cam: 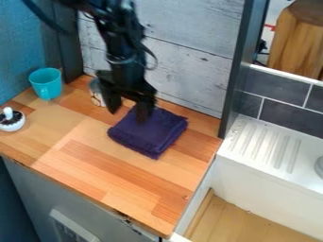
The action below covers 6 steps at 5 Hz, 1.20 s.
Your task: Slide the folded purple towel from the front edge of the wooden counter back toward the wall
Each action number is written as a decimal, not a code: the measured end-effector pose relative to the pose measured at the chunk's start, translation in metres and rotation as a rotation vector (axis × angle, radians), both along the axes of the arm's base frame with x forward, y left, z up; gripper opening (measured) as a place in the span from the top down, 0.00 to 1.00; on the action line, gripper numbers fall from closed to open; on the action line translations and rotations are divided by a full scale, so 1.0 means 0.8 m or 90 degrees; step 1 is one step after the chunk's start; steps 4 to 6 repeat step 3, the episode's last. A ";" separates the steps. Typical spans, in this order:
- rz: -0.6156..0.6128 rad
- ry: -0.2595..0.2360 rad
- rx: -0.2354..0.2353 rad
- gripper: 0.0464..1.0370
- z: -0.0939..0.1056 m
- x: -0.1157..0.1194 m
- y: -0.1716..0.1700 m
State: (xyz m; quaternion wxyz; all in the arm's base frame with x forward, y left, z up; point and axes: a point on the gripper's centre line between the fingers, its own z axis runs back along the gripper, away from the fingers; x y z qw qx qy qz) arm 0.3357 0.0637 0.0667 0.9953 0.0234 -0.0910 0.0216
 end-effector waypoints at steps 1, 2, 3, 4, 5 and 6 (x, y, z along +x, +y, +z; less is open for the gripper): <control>0.025 0.002 0.025 0.04 0.010 -0.006 0.043; 0.028 -0.018 0.016 0.04 0.020 0.001 0.072; 0.018 -0.012 0.009 0.04 0.012 0.002 0.082; 0.018 -0.012 0.009 0.04 0.012 0.002 0.082; 0.018 -0.012 0.009 0.04 0.012 0.002 0.082; 0.018 -0.012 0.009 0.04 0.012 0.002 0.082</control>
